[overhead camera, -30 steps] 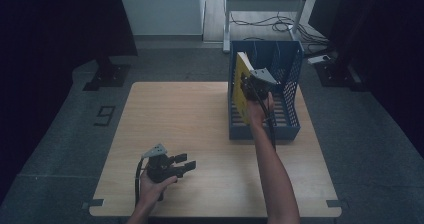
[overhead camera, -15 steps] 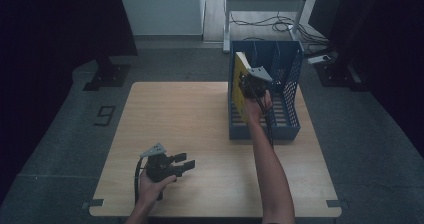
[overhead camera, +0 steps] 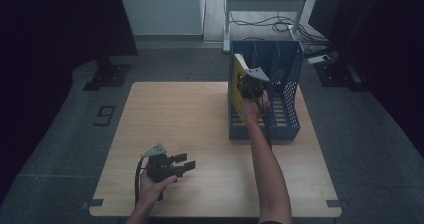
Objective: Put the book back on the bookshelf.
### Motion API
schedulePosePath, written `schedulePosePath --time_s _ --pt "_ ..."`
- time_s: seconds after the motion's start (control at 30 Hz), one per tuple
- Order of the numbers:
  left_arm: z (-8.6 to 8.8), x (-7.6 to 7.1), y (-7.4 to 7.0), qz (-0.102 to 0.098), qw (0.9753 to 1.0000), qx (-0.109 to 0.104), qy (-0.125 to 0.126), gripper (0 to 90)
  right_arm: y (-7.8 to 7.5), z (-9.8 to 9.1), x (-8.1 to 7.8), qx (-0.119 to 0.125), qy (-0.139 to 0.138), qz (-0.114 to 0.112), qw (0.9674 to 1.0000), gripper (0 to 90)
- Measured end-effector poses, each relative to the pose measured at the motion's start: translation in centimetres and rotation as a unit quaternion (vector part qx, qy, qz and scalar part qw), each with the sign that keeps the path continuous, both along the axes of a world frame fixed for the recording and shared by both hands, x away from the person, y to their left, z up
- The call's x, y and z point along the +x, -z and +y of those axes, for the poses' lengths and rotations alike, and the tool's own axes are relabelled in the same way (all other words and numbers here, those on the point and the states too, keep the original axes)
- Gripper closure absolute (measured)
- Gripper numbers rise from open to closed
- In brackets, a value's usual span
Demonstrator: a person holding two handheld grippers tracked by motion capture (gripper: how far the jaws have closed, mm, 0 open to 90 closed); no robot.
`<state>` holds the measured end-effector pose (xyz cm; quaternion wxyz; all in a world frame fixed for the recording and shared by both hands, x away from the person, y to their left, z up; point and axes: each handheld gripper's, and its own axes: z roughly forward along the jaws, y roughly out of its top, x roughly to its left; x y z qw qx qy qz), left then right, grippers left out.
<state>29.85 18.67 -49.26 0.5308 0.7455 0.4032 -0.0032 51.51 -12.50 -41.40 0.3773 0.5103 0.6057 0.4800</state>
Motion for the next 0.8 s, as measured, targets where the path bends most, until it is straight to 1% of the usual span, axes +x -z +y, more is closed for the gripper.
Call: schedulePosePath --time_s 0.2,0.27,0.37,0.5,0.53,0.6,0.73,0.8 --pt "0.2 0.0 -0.1 -0.001 1.0000 -0.002 -0.004 40.6 1.3 0.6 0.7 -0.009 -0.001 0.014 0.9999 74.2" --pt "0.3 0.0 -0.1 -0.001 1.0000 -0.002 -0.004 40.6 1.4 0.8 0.7 -0.010 0.000 0.010 0.9999 74.2" --pt "0.3 0.0 0.0 0.000 1.0000 -0.001 -0.004 40.6 1.5 0.8 0.5 -0.009 -0.001 0.010 0.9999 74.2" --pt "0.2 0.0 0.0 0.001 1.0000 -0.003 -0.002 40.7 1.6 0.7 0.1 -0.009 0.001 0.012 0.9999 73.8" --pt "0.1 0.0 0.0 0.001 1.0000 -0.002 -0.001 40.6 1.6 0.6 -0.3 -0.014 -0.002 0.019 0.9997 73.3" --pt "0.0 -0.1 0.0 0.001 1.0000 -0.001 -0.001 40.6 1.5 0.5 -0.6 -0.018 -0.006 0.026 0.9995 72.8" --pt "-0.1 -0.1 -0.1 0.001 1.0000 -0.002 0.000 40.6 1.4 0.3 -1.1 -0.024 -0.016 0.034 0.9990 72.7" --pt "-0.1 -0.2 -0.1 0.000 1.0000 -0.001 0.001 40.5 1.3 0.1 -1.2 -0.021 -0.016 0.037 0.9990 72.7"
